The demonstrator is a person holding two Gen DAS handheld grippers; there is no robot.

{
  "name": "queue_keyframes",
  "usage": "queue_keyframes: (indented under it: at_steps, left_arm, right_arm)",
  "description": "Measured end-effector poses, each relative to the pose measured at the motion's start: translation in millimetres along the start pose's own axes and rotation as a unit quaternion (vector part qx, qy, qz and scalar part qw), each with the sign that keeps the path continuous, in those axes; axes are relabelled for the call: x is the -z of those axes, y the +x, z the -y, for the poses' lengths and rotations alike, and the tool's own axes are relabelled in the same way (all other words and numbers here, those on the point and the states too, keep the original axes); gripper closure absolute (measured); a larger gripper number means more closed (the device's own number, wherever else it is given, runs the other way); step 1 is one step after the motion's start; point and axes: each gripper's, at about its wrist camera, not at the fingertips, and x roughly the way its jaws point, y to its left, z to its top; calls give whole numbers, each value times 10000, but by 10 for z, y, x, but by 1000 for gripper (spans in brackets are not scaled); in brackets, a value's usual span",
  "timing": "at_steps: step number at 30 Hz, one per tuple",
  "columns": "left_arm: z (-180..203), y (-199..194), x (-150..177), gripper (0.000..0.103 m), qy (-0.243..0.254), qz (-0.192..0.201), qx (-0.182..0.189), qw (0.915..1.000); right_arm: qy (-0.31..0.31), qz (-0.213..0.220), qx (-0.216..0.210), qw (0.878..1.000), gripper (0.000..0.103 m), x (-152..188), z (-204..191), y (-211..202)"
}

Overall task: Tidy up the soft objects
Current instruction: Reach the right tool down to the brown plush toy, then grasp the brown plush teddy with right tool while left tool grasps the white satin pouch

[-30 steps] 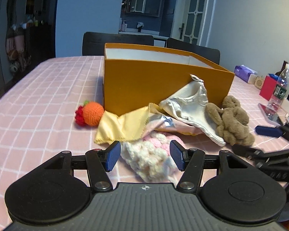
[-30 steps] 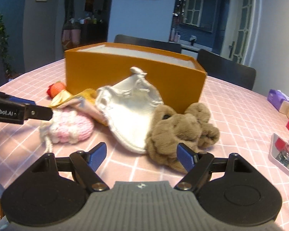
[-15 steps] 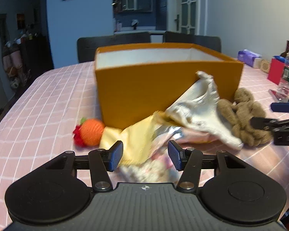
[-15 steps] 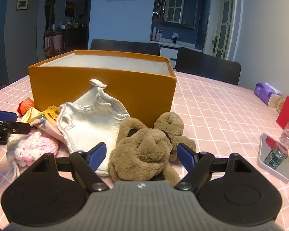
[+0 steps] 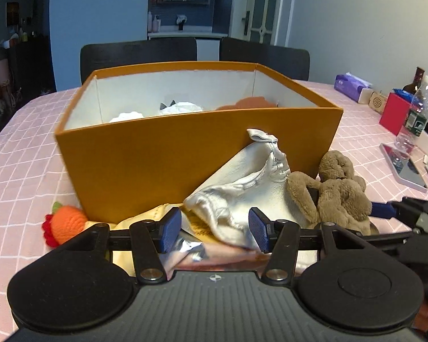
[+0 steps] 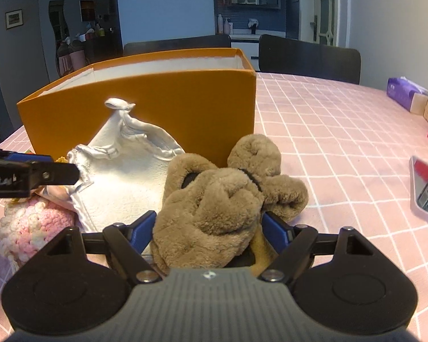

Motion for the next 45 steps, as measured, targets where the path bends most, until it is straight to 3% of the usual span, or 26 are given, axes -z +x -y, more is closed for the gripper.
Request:
queue_keyframes:
  at_steps: [7, 9, 11, 16, 19, 21, 23, 26, 29, 33, 37, 41, 43, 45]
  left_arm:
    - [175, 185, -114, 39, 258, -276, -396, 9985]
    - [239, 157, -108, 40, 435, -131, -313, 9985]
    - [269, 114, -90, 49, 514, -18, -244, 9984]
    - [218, -53, -66, 54, 217, 193, 101, 9995]
    - [329, -149, -13, 53, 611, 324, -215, 9974]
    - [409, -191, 40, 46, 940, 442, -595, 9928]
    - [438, -242, 61, 42, 1085, 530, -710, 9901]
    - [402, -360, 54, 42, 901, 532, -392, 9937]
    - [336, -331, 20, 42, 449, 123, 61, 9989]
    - [267, -155, -11, 43, 93, -148, -262, 9995]
    - [183, 11, -29, 43, -264, -445, -70, 9986]
    - [173, 177, -70, 42, -408, -548, -146, 9976]
    - [163, 236, -84, 40, -412, -584, -185, 9973]
    - [175, 295, -89, 30, -420, -597, -186, 9972]
  right_arm:
    - [-85, -2, -101, 9999, 31, 33, 2, 32]
    - [-83, 4, -133, 9999, 30, 37, 11, 38]
    - [-68, 3, -167, 9998, 30, 45, 19, 43]
    - [-149, 8, -227, 9996, 29, 63, 35, 37]
    - [-163, 5, -268, 9995, 28, 64, 53, 33]
    - [-137, 4, -305, 9994, 28, 70, 69, 27]
    - [-131, 4, -329, 9994, 28, 72, 76, 22]
    - [-144, 12, -347, 9993, 28, 73, 87, 12]
    - [-152, 19, -350, 9993, 28, 76, 88, 10]
    - [-147, 21, -354, 9993, 28, 75, 92, 8]
    - [-145, 29, -362, 9992, 28, 76, 98, 7]
    - [-144, 39, -370, 9992, 28, 80, 98, 7]
    - [-172, 53, -337, 9993, 28, 78, 100, -10]
    - [-246, 100, -246, 9993, 26, 80, 99, -48]
